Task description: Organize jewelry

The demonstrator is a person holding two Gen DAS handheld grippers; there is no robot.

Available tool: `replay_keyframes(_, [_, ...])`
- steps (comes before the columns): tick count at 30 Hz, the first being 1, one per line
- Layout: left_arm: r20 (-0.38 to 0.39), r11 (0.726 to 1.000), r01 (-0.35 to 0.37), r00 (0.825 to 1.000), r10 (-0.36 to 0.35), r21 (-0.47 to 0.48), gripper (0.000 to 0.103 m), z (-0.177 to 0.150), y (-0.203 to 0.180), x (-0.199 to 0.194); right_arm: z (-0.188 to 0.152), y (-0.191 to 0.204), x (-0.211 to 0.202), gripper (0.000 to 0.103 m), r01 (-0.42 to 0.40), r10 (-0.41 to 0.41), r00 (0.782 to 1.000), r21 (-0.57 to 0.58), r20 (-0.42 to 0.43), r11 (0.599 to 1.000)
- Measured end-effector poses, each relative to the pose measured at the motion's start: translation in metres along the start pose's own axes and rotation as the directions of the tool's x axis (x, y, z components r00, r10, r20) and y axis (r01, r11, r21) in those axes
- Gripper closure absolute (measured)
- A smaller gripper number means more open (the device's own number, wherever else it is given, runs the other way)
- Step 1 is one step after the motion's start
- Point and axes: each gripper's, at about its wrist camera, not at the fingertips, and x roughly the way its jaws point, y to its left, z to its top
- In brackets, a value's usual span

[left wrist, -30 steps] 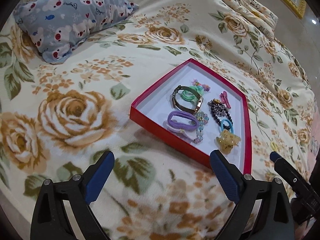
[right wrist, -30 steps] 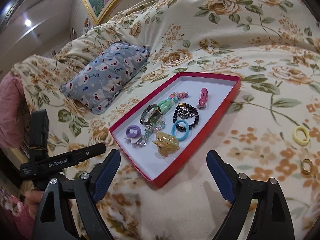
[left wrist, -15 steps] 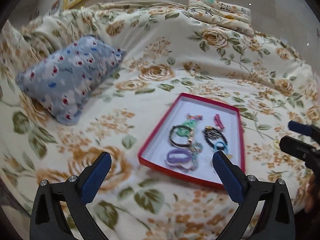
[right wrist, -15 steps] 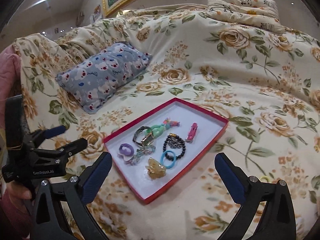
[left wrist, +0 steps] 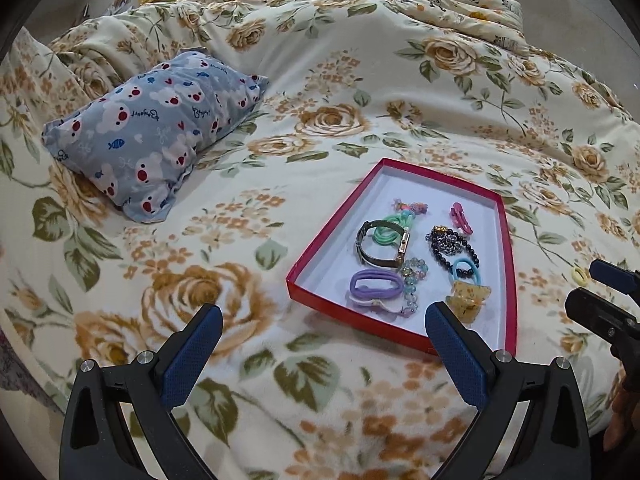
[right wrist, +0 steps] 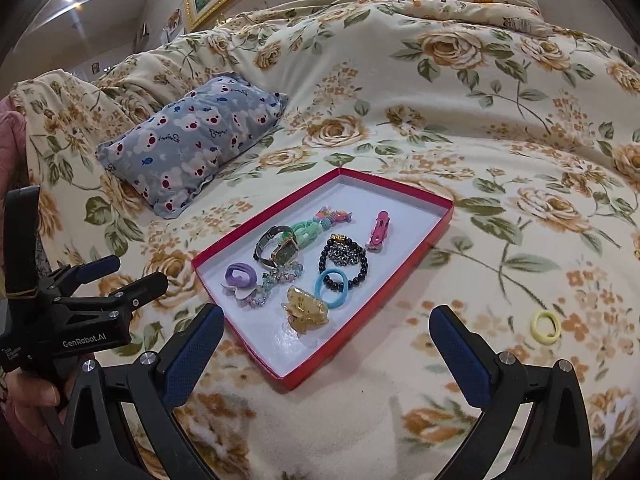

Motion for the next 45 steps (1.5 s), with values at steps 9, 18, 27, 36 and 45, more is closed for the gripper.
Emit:
replay_keyframes(9, [0.000, 1.000, -0.007, 1.000, 0.007, 0.017, 0.001, -0.008, -0.003, -0.003, -0.008, 0.001, 0.003, 0.000, 0.008, -0.008, 1.000, -0.006, -0.013, 1.000])
replay_keyframes(18, [0.019, 0.999, -0.016, 1.000, 0.015, 0.031, 0.001, -0.013, -0.006, -0.010, -0.010, 0.001, 0.001, 0.000, 0.018, -0.018, 1.000, 0.006, 0.000, 1.000])
replay_keyframes(27, [0.028, 1.000, -0.014, 0.999, 0.014, 0.022, 0.001, -0.018, -0.003, -0.009, -0.011, 0.003, -0.001, 0.000, 0.018, -0.018, 1.000, 0.004, 0.010, 1.000])
replay_keyframes(36, [0.030, 1.000, -0.002, 1.000, 0.001, 0.019, 0.001, -0.017, -0.001, -0.009, -0.011, 0.006, -0.001, 0.000, 0.015, -0.015, 1.000, -0.001, 0.008, 1.000])
replay_keyframes(45, [0.037, 1.000, -0.002, 0.999, 0.001, 0.016, 0.001, -0.019, 0.000, -0.011, -0.010, 0.009, -0.003, 0.000, 0.010, -0.010, 1.000, -0.007, 0.014, 1.000])
